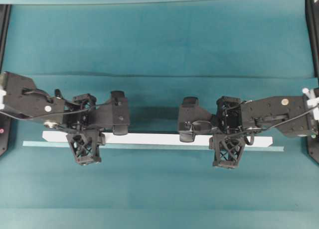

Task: Lift a wooden board with both hands.
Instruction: 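Close both grippers on the white board near each end, then lift the white board with both grippers and carry it away from the strip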

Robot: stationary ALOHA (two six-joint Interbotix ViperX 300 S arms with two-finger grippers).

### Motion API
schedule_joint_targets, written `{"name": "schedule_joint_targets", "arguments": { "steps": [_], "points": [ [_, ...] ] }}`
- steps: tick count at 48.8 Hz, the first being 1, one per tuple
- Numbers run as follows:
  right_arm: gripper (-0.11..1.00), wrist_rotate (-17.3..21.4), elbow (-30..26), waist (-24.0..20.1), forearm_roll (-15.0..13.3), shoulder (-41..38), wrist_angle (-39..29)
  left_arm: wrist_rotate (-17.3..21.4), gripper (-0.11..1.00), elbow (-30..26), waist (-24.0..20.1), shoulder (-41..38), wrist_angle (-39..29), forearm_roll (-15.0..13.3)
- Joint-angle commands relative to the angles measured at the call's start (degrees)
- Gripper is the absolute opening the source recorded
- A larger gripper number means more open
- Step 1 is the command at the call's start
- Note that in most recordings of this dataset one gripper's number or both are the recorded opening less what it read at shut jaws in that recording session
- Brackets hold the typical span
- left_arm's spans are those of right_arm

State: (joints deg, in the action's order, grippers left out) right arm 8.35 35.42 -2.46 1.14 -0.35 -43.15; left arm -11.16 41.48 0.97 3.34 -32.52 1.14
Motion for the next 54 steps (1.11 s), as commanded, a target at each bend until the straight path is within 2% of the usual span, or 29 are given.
{"name": "schedule_joint_targets", "arguments": {
  "steps": [1,24,54],
  "points": [
    [0.22,0.4,-1.8,-0.4,0.2,1.5,-1.8,-1.5,0.18,-1.9,-0.4,2.9,-1.8,-0.1],
    [0.22,0.6,-11.3,0.4,-0.8,7.1,-19.1,-1.5,0.18,-8.9,-1.1,10.2,-15.3,-0.1],
    [0.22,0.6,-24.3,0.5,-1.0,9.3,-35.3,-3.2,0.18,-20.8,-1.5,14.9,-29.3,-0.1]
  ]
}}
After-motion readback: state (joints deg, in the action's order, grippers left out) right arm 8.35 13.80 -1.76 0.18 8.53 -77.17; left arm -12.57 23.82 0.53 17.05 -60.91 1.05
